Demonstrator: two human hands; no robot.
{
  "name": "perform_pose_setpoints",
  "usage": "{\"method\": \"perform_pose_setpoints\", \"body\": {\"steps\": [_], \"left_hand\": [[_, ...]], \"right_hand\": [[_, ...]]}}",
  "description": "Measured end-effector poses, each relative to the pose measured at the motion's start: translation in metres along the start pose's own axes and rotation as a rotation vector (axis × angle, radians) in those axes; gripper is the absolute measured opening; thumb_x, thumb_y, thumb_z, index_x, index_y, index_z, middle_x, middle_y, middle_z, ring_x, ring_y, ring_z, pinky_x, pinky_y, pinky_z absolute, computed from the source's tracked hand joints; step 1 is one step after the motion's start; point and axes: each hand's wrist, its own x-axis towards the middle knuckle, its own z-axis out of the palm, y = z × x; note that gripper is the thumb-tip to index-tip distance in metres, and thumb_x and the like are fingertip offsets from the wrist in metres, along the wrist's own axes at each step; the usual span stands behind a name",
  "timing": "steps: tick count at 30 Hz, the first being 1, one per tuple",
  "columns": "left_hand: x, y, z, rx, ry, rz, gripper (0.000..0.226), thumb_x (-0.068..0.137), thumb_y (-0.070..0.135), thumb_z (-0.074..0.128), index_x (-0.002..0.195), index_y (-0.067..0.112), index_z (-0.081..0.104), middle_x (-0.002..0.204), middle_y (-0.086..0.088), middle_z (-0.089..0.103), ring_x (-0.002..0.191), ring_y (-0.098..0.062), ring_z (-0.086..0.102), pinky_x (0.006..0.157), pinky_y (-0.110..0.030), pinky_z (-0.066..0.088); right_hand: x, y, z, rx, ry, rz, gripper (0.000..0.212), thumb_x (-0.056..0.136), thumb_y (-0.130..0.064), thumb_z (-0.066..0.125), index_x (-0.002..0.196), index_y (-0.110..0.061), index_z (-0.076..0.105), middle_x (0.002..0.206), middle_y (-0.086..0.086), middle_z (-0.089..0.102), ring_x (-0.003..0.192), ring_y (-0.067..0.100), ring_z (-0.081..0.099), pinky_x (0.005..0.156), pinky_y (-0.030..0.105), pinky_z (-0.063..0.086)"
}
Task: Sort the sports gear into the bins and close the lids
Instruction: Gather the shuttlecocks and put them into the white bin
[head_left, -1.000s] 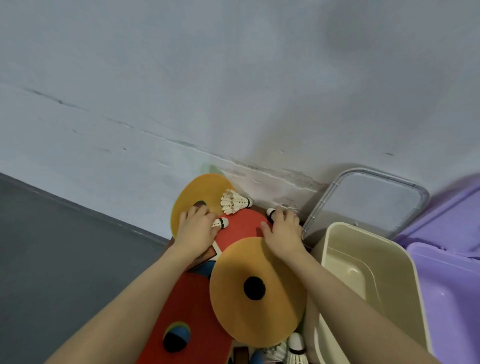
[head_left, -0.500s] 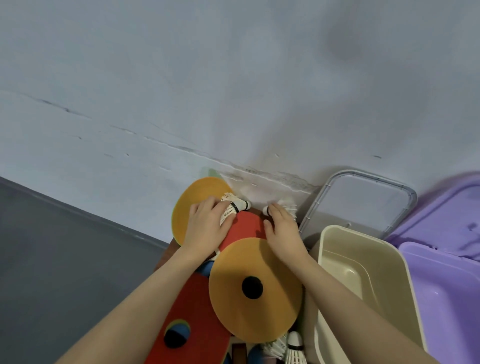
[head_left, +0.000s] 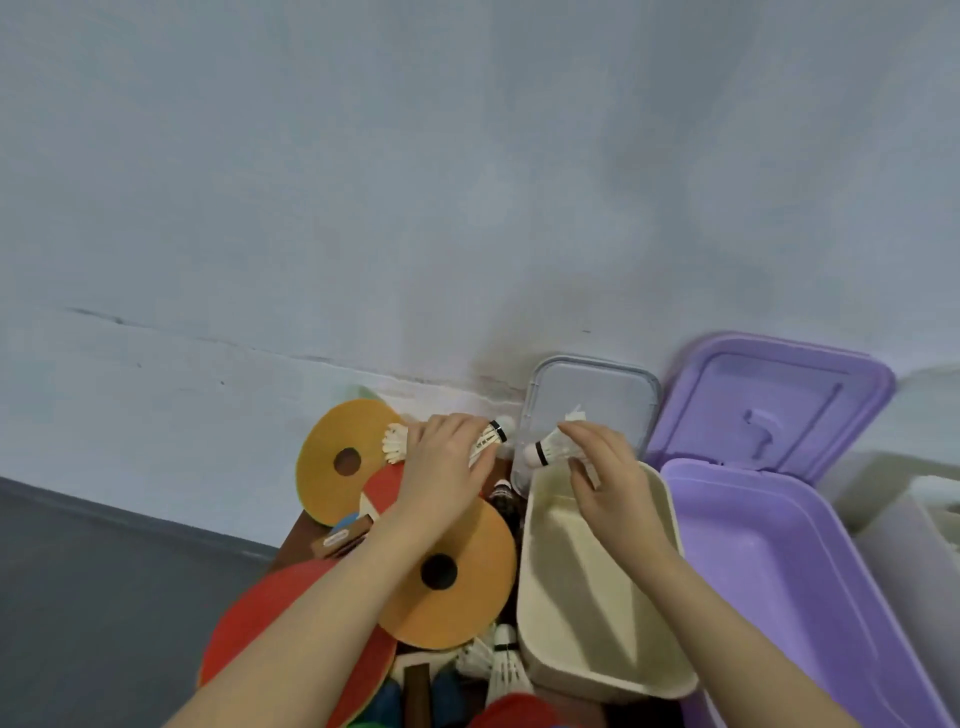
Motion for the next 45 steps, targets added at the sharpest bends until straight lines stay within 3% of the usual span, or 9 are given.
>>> {"method": "perform_pose_setpoints", "body": {"steps": [8, 13, 18, 22, 26, 33, 36, 40, 45], "left_hand": [[-0.009, 0.134, 0.037, -0.003, -0.075, 0.175, 0.031, 0.083, 0.041, 0.043, 0.104, 0.026, 0.060, 0.089, 0.009, 0.067, 0.082, -0.019, 0.063, 0.073, -0.030, 0.028], [-0.019, 0.234, 0.064, -0.043, -0.157, 0.197, 0.041, 0.082, 0.042, 0.035, 0.102, 0.023, 0.065, 0.090, 0.002, 0.066, 0.086, -0.027, 0.060, 0.076, -0.037, 0.034], [-0.027, 0.322, 0.102, -0.090, -0.113, 0.303, 0.028, 0.081, 0.037, 0.043, 0.090, 0.025, 0.067, 0.077, 0.007, 0.064, 0.076, -0.021, 0.062, 0.067, -0.031, 0.026], [-0.031, 0.377, 0.129, -0.146, -0.077, 0.361, 0.020, 0.081, 0.035, 0.046, 0.093, 0.028, 0.060, 0.079, 0.008, 0.063, 0.078, -0.013, 0.052, 0.064, -0.029, 0.021], [-0.025, 0.424, 0.151, -0.164, -0.111, 0.334, 0.032, 0.083, 0.040, 0.044, 0.099, 0.023, 0.066, 0.088, 0.007, 0.067, 0.081, -0.020, 0.061, 0.069, -0.031, 0.025], [-0.011, 0.468, 0.186, -0.319, -0.267, 0.142, 0.048, 0.087, 0.046, 0.041, 0.121, 0.017, 0.059, 0.115, -0.001, 0.063, 0.103, -0.027, 0.057, 0.086, -0.040, 0.046], [-0.014, 0.471, 0.200, -0.337, -0.333, 0.118, 0.036, 0.090, 0.028, 0.056, 0.123, 0.013, 0.054, 0.120, -0.004, 0.055, 0.107, -0.025, 0.053, 0.090, -0.037, 0.043], [-0.022, 0.462, 0.209, -0.349, -0.425, 0.093, 0.029, 0.089, 0.025, 0.059, 0.113, 0.011, 0.054, 0.114, -0.003, 0.046, 0.101, -0.020, 0.050, 0.087, -0.025, 0.037], [-0.021, 0.455, 0.198, -0.121, -0.512, 0.228, 0.031, 0.094, 0.032, 0.046, 0.122, 0.024, 0.059, 0.123, 0.006, 0.056, 0.122, -0.014, 0.041, 0.102, -0.026, 0.019]], "right_hand": [[-0.055, 0.035, -0.116, -0.023, 0.164, 0.000, 0.050, 0.075, 0.008, 0.056, 0.117, -0.017, 0.051, 0.109, -0.004, 0.054, 0.103, 0.014, 0.051, 0.094, 0.010, 0.033], [-0.098, 0.076, -0.197, -0.007, 0.246, 0.022, 0.044, 0.079, 0.004, 0.057, 0.119, -0.013, 0.053, 0.115, -0.003, 0.055, 0.109, 0.014, 0.052, 0.097, 0.019, 0.038], [-0.137, 0.126, -0.268, -0.112, 0.201, 0.031, 0.039, 0.082, -0.008, 0.055, 0.120, -0.013, 0.050, 0.120, 0.004, 0.049, 0.111, 0.020, 0.049, 0.099, 0.024, 0.037], [-0.165, 0.167, -0.320, -0.256, 0.120, 0.057, 0.043, 0.073, 0.001, 0.070, 0.113, -0.008, 0.060, 0.115, 0.018, 0.055, 0.109, 0.024, 0.047, 0.097, 0.027, 0.034], [-0.187, 0.195, -0.356, -0.366, 0.171, 0.166, 0.035, 0.076, -0.013, 0.072, 0.109, -0.012, 0.065, 0.110, 0.010, 0.059, 0.101, 0.025, 0.051, 0.089, 0.031, 0.036], [-0.202, 0.231, -0.380, -0.540, 0.198, 0.398, 0.034, 0.082, -0.044, 0.055, 0.103, -0.021, 0.069, 0.097, -0.001, 0.062, 0.098, 0.021, 0.052, 0.084, 0.031, 0.021], [-0.210, 0.238, -0.375, -0.475, 0.028, 0.479, 0.033, 0.085, -0.037, 0.064, 0.113, -0.020, 0.065, 0.106, -0.002, 0.060, 0.097, 0.019, 0.057, 0.086, 0.026, 0.022], [-0.222, 0.239, -0.372, -0.438, 0.006, 0.473, 0.034, 0.081, -0.037, 0.070, 0.111, -0.021, 0.064, 0.107, -0.005, 0.062, 0.095, 0.016, 0.060, 0.085, 0.027, 0.031], [-0.228, 0.233, -0.373, -0.368, -0.101, 0.370, 0.041, 0.088, -0.045, 0.051, 0.124, -0.025, 0.057, 0.117, -0.009, 0.055, 0.109, 0.010, 0.050, 0.091, 0.024, 0.024]]}}
